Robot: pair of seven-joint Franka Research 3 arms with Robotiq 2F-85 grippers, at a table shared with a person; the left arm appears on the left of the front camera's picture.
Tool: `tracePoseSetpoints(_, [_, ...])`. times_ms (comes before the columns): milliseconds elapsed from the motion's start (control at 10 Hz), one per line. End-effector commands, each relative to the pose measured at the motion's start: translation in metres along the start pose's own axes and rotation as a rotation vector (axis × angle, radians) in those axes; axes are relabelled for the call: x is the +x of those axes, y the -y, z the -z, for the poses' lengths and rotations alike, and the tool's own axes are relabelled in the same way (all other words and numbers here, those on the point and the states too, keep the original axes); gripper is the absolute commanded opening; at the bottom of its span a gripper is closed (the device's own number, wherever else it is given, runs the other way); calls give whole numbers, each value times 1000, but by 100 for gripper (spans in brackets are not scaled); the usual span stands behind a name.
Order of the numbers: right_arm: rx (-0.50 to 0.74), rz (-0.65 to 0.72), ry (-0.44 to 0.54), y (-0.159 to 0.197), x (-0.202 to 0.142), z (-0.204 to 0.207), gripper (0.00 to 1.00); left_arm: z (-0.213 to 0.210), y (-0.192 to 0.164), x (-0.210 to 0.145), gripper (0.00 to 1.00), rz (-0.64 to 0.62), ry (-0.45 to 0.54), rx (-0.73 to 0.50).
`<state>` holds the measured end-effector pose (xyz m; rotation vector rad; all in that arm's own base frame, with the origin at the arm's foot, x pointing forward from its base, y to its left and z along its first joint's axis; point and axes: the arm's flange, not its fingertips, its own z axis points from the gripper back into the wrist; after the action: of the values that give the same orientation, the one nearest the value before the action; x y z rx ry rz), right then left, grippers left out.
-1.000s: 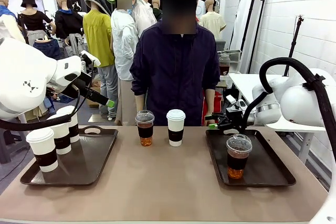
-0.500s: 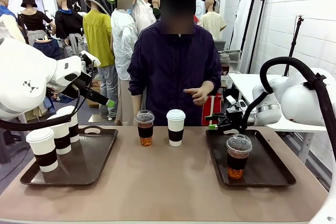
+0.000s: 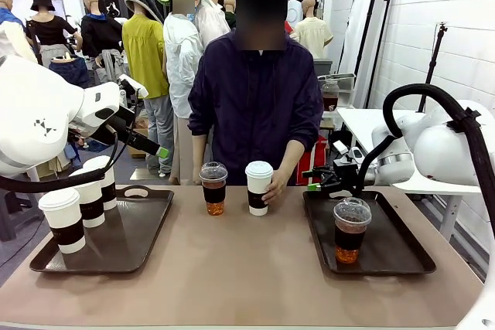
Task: Distribute the coffee onto the tray.
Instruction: Pick up another iced Americano from the middle of the table and place it on the right Handle tray.
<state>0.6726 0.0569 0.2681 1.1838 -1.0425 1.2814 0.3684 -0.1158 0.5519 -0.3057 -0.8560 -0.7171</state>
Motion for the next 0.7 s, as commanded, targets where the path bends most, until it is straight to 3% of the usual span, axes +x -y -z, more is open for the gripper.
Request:
tracePoseSetpoints(0, [5,-1,4,1,0,1,100,0,-1,0,100,-3,1,-1])
tracePoseSetpoints(600, [5,-1,4,1,0,1,100,0,-1,0,100,-3,1,-1])
